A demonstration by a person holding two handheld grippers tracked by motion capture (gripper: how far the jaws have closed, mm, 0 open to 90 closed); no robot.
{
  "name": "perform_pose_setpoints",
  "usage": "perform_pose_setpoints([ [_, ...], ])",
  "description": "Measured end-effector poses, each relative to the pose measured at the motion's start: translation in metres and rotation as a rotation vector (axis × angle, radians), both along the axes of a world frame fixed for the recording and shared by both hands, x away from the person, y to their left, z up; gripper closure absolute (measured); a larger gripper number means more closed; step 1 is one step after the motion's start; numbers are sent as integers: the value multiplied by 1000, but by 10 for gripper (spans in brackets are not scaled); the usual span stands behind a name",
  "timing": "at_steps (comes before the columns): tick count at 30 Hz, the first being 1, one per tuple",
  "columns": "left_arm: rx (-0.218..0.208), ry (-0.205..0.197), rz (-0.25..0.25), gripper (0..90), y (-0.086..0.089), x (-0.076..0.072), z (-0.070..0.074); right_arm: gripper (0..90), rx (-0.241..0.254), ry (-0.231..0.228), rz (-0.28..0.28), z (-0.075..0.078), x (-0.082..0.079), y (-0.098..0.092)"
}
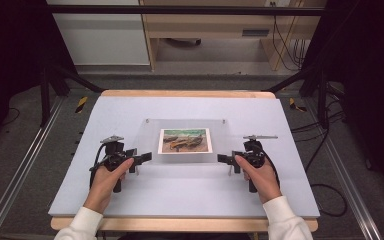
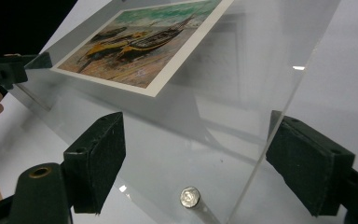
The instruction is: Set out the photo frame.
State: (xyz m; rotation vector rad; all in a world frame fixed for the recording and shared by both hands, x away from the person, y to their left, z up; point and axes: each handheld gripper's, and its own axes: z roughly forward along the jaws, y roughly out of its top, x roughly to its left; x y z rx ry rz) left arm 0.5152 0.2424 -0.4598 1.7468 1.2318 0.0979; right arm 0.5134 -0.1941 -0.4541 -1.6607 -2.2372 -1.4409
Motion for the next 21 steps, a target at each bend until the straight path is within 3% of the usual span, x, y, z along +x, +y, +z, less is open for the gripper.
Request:
perform_pose_setpoints([
  [16, 11, 8, -17, 173, 1, 7, 1, 220, -25, -29, -8, 1, 2, 0],
  [21, 43, -26, -5, 187, -5, 11, 5, 238, -47, -72, -22, 3, 8, -2],
])
